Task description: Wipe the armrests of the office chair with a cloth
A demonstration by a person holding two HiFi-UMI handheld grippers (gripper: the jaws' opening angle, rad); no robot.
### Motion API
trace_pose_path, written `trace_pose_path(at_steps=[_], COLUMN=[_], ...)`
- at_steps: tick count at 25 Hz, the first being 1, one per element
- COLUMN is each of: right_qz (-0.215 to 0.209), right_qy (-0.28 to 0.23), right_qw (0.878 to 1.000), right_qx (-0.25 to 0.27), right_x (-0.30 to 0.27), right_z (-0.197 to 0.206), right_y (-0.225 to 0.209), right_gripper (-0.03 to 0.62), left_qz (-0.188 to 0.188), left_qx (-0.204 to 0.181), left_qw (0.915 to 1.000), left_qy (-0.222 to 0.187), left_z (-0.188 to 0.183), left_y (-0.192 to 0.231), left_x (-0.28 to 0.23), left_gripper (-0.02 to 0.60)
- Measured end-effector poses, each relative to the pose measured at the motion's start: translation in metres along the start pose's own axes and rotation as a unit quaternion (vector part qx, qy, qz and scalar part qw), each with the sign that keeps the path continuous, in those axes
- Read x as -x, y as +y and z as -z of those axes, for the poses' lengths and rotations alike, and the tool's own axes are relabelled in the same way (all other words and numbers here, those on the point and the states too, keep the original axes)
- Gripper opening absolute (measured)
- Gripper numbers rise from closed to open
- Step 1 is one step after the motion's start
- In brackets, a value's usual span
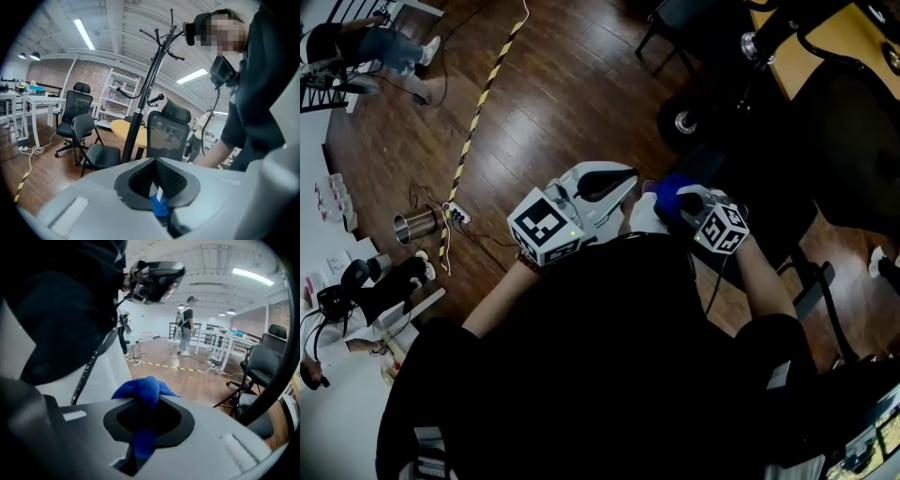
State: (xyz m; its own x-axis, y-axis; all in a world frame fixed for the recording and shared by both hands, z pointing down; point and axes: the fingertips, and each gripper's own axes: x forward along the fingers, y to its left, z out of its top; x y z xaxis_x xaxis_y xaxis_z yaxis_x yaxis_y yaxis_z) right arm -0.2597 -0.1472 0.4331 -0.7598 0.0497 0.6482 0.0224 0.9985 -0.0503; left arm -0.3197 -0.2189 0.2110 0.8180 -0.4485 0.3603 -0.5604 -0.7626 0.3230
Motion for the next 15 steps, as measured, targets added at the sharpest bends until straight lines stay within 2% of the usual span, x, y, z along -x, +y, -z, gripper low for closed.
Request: trace_pose_path(at_steps=[3,6,8,11,15], right_qz=[0.079,0.170,0.205,0.227,0.223], right_qy=[0.002,-0.001,0.010,0.012,0.016], right_qw=[0.995,0.978,0.970,0.964,0.968], right_qx=[-0.062,-0.121,-0.132,-0.135,-0.118], right_x=[0.021,0.044,0.055,0.055,0.035], right_z=[0.025,0.046,0.053,0.048,0.035], right_y=[-0.069,-0.138,-0.158,-0.147,-0.083], right_gripper=[0.046,0.046,0.046,0.044,0.043], left_qz=[-0.009,-0.020,-0.025,-0.024,0.009], left_qx=[0.003,0.010,0.014,0.018,0.026], left_qw=[0.9999,0.9997,0.9996,0.9995,0.9996], left_qy=[-0.006,-0.004,-0.008,-0.012,-0.011], left_z=[0.000,0.002,0.002,0.003,0.001], left_y=[0.001,0.003,0.003,0.006,0.011], left_x=[0.002,0.010,0.012,0.015,0.022], left_gripper=[0.006,0.006,0.006,0.006,0.006])
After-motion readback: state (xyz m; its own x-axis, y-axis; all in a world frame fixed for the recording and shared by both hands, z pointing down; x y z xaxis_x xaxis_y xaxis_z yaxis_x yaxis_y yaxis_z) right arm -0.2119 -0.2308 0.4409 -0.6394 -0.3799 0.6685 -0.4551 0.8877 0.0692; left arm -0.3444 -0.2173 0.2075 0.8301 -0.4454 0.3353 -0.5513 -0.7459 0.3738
